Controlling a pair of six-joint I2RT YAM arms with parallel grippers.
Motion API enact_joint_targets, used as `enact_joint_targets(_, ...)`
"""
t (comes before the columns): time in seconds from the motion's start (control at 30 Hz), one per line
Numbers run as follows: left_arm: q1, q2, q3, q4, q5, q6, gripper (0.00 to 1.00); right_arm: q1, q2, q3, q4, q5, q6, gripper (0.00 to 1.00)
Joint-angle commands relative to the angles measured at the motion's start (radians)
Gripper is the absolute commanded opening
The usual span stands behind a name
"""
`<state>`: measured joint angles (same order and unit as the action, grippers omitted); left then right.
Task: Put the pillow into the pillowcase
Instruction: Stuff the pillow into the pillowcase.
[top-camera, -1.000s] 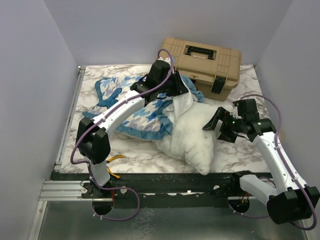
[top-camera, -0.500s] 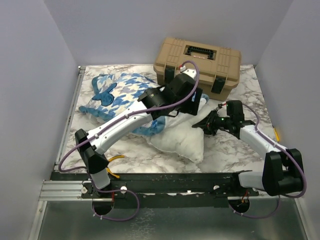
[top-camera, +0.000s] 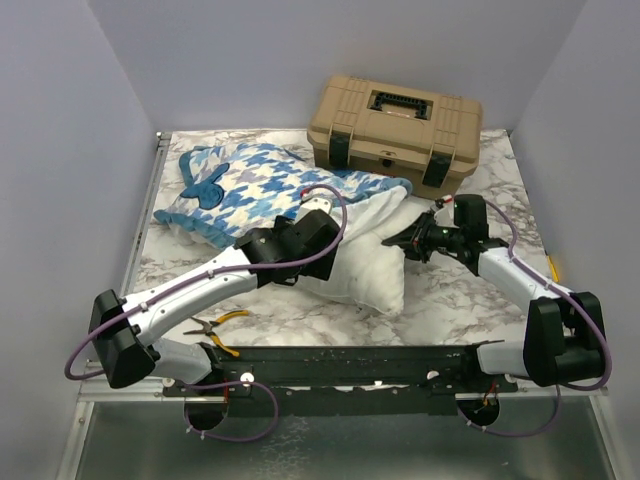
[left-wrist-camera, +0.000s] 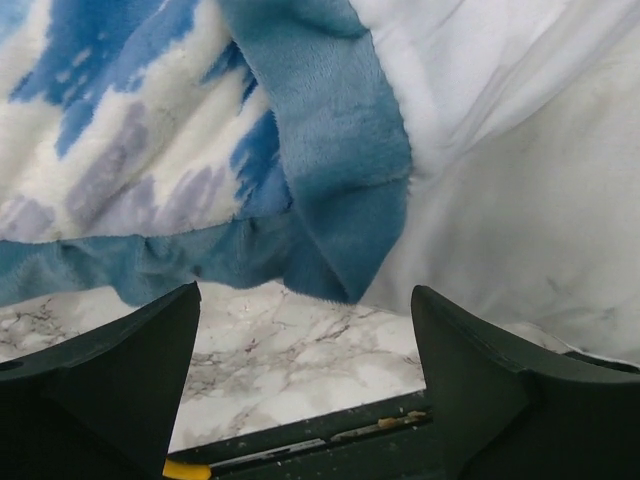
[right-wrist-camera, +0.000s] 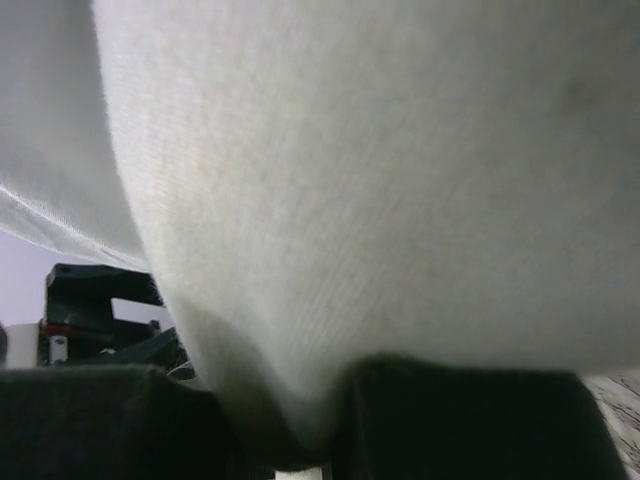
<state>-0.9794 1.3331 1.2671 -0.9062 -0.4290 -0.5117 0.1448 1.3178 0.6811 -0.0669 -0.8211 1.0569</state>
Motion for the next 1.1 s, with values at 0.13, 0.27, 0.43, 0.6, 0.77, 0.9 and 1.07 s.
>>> enact_joint_targets(0.13,0.000,0.062,-0.140,0.340,-0.108,0.019,0.28,0.004,-0.005,0.000,0.106,-0.033,0.059,0.17)
enact_joint_targets(0.27,-0.006,0.068,-0.063,0.347,-0.026,0.034,0.00,0.004,-0.030,0.011,0.169,0.007,0.119,0.10)
enact_joint_targets(0.43,-0.051,0.040,0.028,0.394,0.244,0.038,0.00,0.009,-0.054,-0.071,0.429,0.082,0.334,0.00)
enact_joint_targets(0.6,-0.100,0.010,0.037,0.572,0.575,0.026,0.00,0.051,-0.083,-0.148,0.554,0.217,0.414,0.00)
enact_joint_targets(0.77,-0.110,-0.082,-0.083,0.647,0.494,0.007,0.00,0.070,-0.101,-0.145,0.528,0.284,0.326,0.00)
enact_joint_targets(0.9,-0.108,-0.195,-0.219,0.629,0.213,-0.088,0.00,0.069,-0.114,0.056,0.137,0.288,0.011,0.33)
enact_joint_targets(1.07,-0.107,-0.297,-0.321,0.594,0.032,-0.185,0.00,0.067,-0.135,0.332,-0.499,0.535,-0.417,0.85)
